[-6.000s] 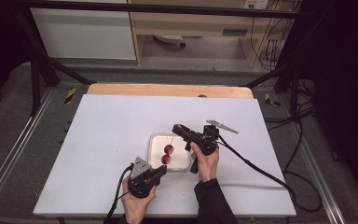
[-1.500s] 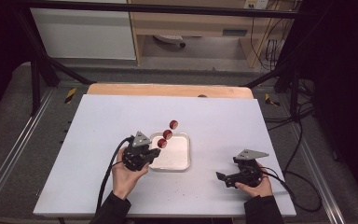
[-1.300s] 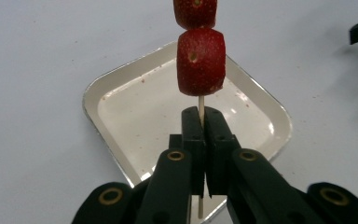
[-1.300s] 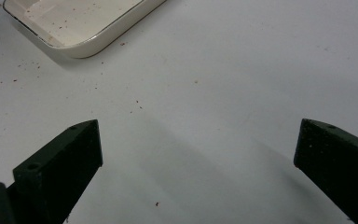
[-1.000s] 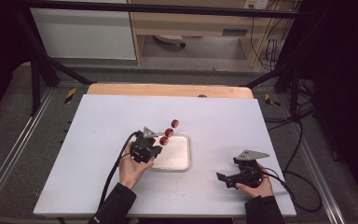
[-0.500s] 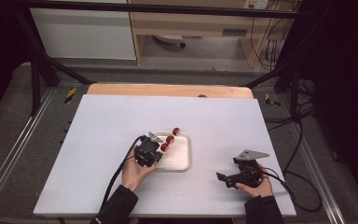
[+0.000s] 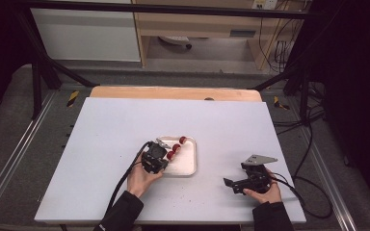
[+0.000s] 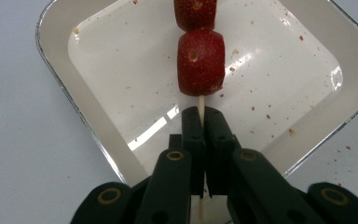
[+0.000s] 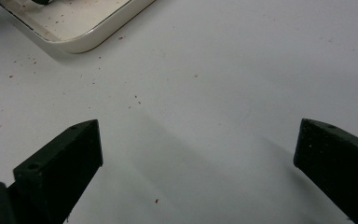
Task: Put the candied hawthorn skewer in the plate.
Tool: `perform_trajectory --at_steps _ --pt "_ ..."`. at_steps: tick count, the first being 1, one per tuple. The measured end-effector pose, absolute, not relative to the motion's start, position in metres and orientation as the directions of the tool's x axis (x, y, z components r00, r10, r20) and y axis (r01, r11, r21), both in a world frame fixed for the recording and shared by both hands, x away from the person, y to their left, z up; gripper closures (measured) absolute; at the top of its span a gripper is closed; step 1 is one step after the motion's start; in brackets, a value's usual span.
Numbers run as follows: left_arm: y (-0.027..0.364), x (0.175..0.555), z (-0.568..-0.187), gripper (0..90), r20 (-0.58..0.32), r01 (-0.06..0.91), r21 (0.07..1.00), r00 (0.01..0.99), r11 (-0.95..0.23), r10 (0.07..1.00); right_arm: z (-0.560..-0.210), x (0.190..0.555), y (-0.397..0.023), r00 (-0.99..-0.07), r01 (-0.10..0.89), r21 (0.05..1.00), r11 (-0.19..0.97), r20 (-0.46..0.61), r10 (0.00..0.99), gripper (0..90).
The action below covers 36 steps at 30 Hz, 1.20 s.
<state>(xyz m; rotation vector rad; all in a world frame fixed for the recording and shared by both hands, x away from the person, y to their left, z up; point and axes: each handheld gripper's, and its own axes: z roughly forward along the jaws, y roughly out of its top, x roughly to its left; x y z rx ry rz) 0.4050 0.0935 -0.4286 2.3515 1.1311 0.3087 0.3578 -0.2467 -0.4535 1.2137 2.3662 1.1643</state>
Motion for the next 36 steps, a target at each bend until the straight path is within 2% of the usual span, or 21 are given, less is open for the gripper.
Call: perform_trajectory --at_steps 6,11,15,23,32,33,36 --pt "0.094 0.405 -0.428 85.9 -0.007 0.659 0.535 0.629 -0.528 0.778 -0.454 0.358 -0.247 -0.628 0.574 0.744 0.341 0.133 0.767 1.8" --pt "0.099 0.403 -0.423 79.0 -0.004 0.638 0.552 0.646 -0.537 0.763 -0.453 0.358 -0.247 -0.623 0.577 0.746 0.333 0.138 0.770 1.7" --pt "0.106 0.401 -0.417 69.7 0.000 0.608 0.580 0.666 -0.542 0.746 -0.452 0.358 -0.248 -0.622 0.578 0.746 0.331 0.140 0.770 1.7" --pt "0.118 0.397 -0.409 43.4 -0.016 0.572 0.624 0.690 -0.532 0.723 -0.451 0.358 -0.249 -0.620 0.577 0.748 0.328 0.140 0.772 1.6" --pt "0.137 0.389 -0.401 24.8 -0.025 0.543 0.652 0.713 -0.530 0.700 -0.450 0.358 -0.250 -0.618 0.574 0.754 0.318 0.145 0.773 1.4" --pt "0.140 0.387 -0.400 24.8 -0.023 0.539 0.659 0.712 -0.525 0.702 -0.450 0.358 -0.250 -0.618 0.574 0.754 0.318 0.145 0.773 1.4" --pt "0.156 0.380 -0.398 15.9 -0.012 0.522 0.679 0.710 -0.516 0.704 -0.450 0.358 -0.250 -0.616 0.577 0.755 0.313 0.150 0.773 1.3"
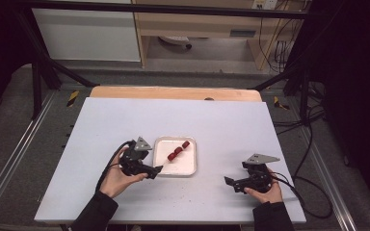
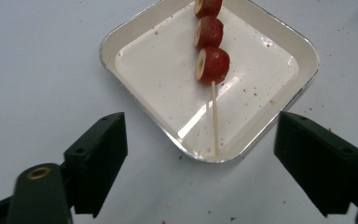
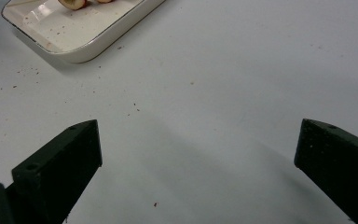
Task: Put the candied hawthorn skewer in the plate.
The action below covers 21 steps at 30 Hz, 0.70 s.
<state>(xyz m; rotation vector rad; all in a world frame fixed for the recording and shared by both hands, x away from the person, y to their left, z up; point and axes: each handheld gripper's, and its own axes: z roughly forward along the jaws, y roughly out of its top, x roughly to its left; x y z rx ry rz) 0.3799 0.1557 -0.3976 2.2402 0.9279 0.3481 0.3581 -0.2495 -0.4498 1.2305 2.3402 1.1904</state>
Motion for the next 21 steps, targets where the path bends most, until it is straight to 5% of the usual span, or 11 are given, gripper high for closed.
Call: perform_trajectory --at_steps 21 --pt "0.261 0.341 -0.439 10.4 -0.055 0.533 0.762 0.618 -0.366 0.784 -0.452 0.357 -0.248 -0.628 0.582 0.740 0.337 0.147 0.764 0.7"
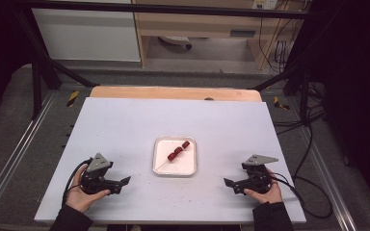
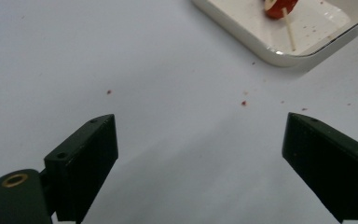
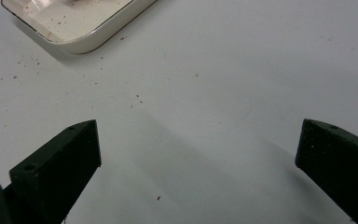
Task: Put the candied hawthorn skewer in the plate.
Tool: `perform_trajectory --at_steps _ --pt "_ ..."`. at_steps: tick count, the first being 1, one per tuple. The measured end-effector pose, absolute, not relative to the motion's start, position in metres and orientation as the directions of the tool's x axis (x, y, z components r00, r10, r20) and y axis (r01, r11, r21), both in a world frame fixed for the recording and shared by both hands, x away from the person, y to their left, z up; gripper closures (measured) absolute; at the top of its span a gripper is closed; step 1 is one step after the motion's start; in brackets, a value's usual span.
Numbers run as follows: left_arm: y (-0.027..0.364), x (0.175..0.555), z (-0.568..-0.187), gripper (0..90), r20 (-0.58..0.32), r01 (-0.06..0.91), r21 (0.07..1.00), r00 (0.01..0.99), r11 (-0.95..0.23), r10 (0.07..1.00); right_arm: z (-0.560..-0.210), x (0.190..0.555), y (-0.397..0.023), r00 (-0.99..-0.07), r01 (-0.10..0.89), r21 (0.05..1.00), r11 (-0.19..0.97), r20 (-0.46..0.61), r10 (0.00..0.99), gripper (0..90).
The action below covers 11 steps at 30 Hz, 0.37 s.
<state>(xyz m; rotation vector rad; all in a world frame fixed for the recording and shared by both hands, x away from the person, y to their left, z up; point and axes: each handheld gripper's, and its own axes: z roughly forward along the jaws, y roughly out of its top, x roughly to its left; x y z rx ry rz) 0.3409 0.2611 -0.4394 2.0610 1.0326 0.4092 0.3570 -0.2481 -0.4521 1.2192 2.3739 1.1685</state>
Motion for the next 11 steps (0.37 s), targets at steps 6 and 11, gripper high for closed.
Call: perform_trajectory --at_steps 6,11 --pt "0.272 0.338 -0.444 10.4 -0.068 0.540 0.762 0.616 -0.358 0.785 -0.453 0.357 -0.248 -0.632 0.581 0.736 0.347 0.139 0.762 0.7" --pt "0.272 0.338 -0.445 10.4 -0.062 0.540 0.759 0.617 -0.364 0.785 -0.453 0.357 -0.248 -0.633 0.584 0.732 0.351 0.140 0.761 0.8"
